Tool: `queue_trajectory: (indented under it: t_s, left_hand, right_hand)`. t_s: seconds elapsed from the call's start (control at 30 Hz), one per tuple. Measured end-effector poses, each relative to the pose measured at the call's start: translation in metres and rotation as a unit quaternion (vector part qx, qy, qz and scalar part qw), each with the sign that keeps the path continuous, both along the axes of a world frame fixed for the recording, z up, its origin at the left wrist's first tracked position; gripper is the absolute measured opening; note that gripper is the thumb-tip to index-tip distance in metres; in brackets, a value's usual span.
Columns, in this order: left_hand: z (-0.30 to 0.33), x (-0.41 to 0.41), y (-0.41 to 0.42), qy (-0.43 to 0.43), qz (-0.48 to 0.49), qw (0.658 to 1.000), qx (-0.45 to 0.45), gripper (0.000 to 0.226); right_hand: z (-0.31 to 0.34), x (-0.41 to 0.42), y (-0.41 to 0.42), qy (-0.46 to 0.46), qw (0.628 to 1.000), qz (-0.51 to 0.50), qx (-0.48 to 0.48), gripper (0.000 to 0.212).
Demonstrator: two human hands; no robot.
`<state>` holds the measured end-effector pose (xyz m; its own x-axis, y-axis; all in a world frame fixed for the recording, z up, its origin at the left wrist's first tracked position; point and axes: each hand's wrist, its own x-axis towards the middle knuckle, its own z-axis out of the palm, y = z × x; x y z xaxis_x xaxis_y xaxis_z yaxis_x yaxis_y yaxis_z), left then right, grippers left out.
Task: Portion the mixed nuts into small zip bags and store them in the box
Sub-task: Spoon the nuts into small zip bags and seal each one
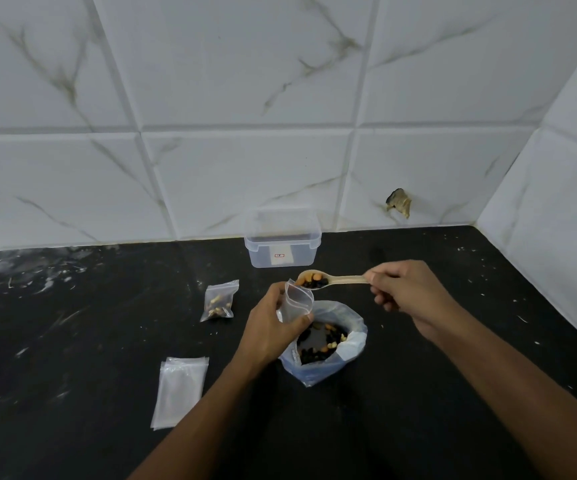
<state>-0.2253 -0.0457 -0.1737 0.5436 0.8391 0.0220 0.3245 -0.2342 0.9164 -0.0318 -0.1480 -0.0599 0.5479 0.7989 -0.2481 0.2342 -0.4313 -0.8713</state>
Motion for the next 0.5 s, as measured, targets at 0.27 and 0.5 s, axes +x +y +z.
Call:
queue_trajectory:
  t_s: [0.27,0.5]
  left_hand:
    - [-0.001,0.007,-0.004,-0.016,0.001,1.000,-0.018,0.046]
    - [-0.007,0.007,-0.003,-0.022,0.009,1.000,-0.014,0.048]
  right_hand:
    - [-0.010,-0.031,-0.003,-0.368,0.917,0.125,0.088,0.014]
    - [-0.021,-0.041,-0.008,-0.509,0.820,0.242,0.099,0.012]
